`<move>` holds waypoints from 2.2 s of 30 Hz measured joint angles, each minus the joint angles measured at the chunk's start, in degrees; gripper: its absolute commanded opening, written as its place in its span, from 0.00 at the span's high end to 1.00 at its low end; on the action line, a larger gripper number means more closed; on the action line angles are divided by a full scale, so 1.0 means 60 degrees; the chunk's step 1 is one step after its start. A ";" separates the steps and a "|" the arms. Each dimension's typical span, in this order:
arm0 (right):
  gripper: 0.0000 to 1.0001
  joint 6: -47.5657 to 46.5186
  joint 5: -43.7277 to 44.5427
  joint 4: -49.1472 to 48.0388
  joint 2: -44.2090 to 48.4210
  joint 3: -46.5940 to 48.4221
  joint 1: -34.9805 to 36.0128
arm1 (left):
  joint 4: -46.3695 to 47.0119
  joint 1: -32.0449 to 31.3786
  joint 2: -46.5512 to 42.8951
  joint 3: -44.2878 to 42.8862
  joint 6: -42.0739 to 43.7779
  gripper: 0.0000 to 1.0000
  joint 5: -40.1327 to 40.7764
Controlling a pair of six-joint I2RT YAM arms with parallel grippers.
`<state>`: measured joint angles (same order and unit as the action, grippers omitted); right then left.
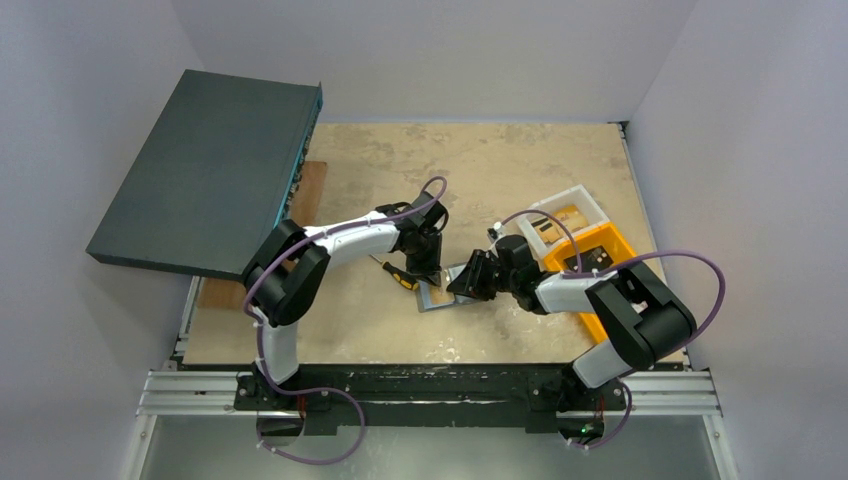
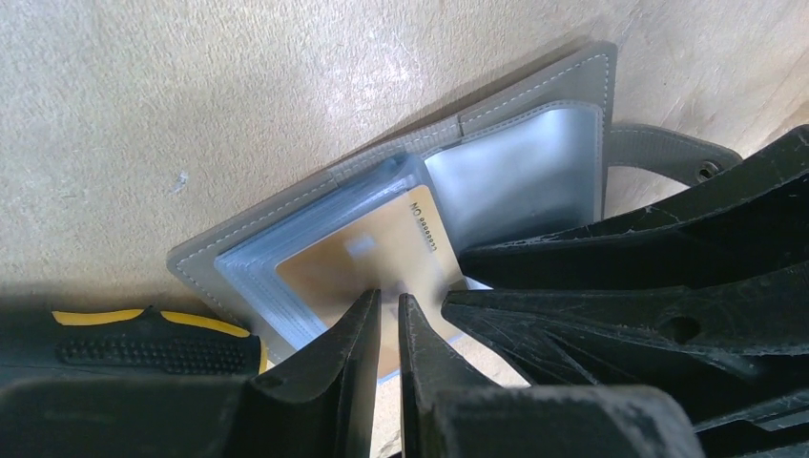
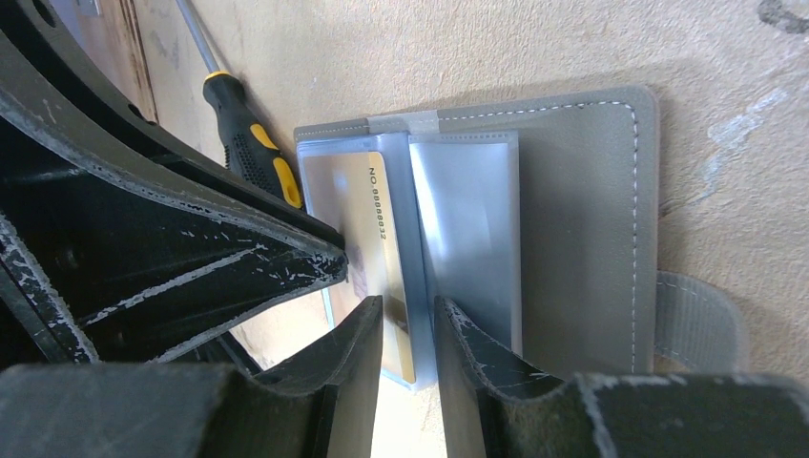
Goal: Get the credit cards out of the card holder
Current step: Remove the credit card from the card holder.
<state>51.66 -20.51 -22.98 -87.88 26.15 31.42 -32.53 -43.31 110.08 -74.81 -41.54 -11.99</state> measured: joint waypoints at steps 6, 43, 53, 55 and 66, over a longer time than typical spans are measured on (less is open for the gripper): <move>0.84 -0.0007 -0.0036 -0.0007 -0.0018 -0.0004 0.0000 | 0.0036 0.0000 0.0015 0.0000 0.0000 0.88 -0.0033; 0.76 0.0346 -0.0273 -0.0248 0.0051 -0.0299 -0.0007 | -0.0270 0.0189 -0.0382 0.0415 0.0113 0.89 0.0481; 0.75 0.0463 -0.0554 -0.0459 0.0084 -0.0448 -0.0011 | -0.0273 0.0084 -0.0069 0.0055 0.0102 0.90 0.0342; 0.75 0.0492 -0.0594 -0.0532 0.0069 -0.0481 -0.0011 | -0.0270 0.0073 -0.0026 0.0011 0.0098 0.90 0.0306; 0.97 0.0659 -0.0831 -0.0943 -0.0044 -0.0725 -0.0168 | -0.0251 0.0036 0.0000 0.0029 0.0025 1.00 0.0368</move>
<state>55.61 -25.50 -28.64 -88.14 21.80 30.41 -34.04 -43.09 110.08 -74.63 -41.39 -9.78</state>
